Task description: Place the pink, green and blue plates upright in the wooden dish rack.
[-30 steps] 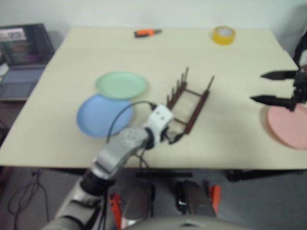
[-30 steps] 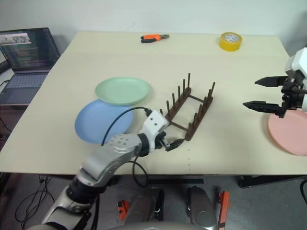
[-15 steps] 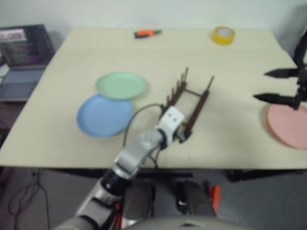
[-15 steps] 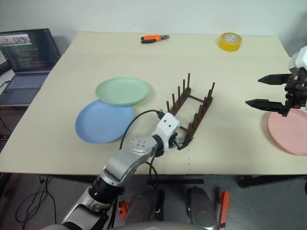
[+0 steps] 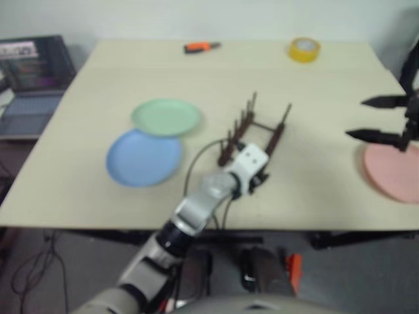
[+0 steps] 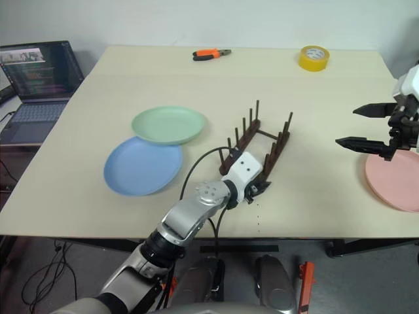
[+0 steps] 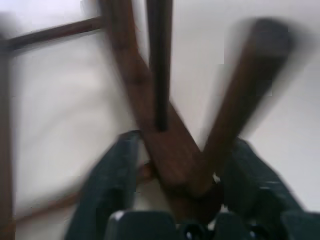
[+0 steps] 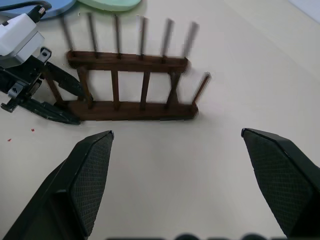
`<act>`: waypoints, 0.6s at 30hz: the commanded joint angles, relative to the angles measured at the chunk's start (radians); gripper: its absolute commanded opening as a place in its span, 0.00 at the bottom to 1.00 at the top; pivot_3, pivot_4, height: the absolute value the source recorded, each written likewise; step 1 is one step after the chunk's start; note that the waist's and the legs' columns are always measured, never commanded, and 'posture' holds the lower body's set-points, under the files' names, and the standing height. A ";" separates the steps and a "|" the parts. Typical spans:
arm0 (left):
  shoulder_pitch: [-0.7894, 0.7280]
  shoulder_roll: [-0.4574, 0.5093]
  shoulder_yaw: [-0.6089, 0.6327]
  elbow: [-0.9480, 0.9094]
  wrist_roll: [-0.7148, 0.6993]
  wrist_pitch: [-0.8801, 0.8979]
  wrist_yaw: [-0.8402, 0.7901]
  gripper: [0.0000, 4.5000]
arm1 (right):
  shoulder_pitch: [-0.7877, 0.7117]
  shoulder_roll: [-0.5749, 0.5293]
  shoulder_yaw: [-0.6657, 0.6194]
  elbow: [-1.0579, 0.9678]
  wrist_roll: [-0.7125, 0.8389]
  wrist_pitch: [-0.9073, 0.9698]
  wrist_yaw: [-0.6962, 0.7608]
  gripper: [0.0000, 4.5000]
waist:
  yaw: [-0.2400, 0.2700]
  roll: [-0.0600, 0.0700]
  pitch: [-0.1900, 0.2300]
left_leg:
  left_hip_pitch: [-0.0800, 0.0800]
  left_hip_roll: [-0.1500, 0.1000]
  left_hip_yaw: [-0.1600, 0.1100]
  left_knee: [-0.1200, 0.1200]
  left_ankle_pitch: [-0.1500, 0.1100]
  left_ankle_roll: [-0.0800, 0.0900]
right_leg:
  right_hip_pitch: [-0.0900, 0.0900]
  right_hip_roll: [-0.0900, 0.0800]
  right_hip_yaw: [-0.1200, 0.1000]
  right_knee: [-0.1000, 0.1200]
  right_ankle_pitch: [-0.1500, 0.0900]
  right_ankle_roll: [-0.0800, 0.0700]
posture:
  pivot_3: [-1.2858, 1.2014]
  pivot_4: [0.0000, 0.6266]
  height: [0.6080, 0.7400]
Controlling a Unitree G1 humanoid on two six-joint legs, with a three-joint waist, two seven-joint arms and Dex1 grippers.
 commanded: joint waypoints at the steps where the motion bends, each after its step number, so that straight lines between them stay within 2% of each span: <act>1: -0.001 0.031 0.013 0.038 0.004 0.002 -0.057 0.22 | -0.002 -0.012 -0.050 -0.036 0.016 -0.009 -0.016 1.00 | -0.002 0.000 0.000 | 0.000 0.000 0.001 0.000 0.000 0.000 | 0.000 0.000 0.000 0.000 0.000 0.000 | 0.52 0.24 1.00; 6: -0.057 0.109 0.060 0.047 -0.046 -0.070 -0.221 0.22 | -0.006 -0.003 -0.044 -0.031 0.016 -0.017 -0.027 1.00 | -0.003 0.000 0.000 | 0.000 0.001 0.001 0.000 0.000 0.000 | 0.000 0.001 0.000 0.000 0.000 0.001 | 0.52 0.24 1.00; 11: -0.111 0.187 0.054 0.083 -0.086 -0.196 -0.438 0.22 | -0.005 -0.002 -0.044 -0.027 0.015 -0.024 -0.029 1.00 | -0.001 0.000 0.000 | -0.002 0.001 0.001 -0.001 0.000 0.000 | -0.002 0.001 0.000 -0.003 0.000 0.000 | 0.52 0.24 1.00; 15: -0.155 0.167 0.021 0.163 -0.056 -0.277 -0.508 0.22 | 0.002 -0.007 -0.050 -0.038 0.019 -0.021 -0.029 1.00 | 0.003 0.000 0.000 | -0.004 0.000 0.000 -0.001 0.000 0.001 | -0.002 0.000 0.000 -0.006 0.000 0.000 | 0.52 0.24 1.00; 18: -0.175 0.096 0.005 0.235 -0.043 -0.327 -0.513 0.22 | 0.031 -0.011 -0.076 -0.066 0.028 -0.008 -0.034 1.00 | 0.007 0.001 -0.001 | -0.007 0.000 -0.001 -0.001 -0.001 0.002 | -0.002 0.000 -0.001 -0.011 0.002 0.002 | 0.52 0.24 1.00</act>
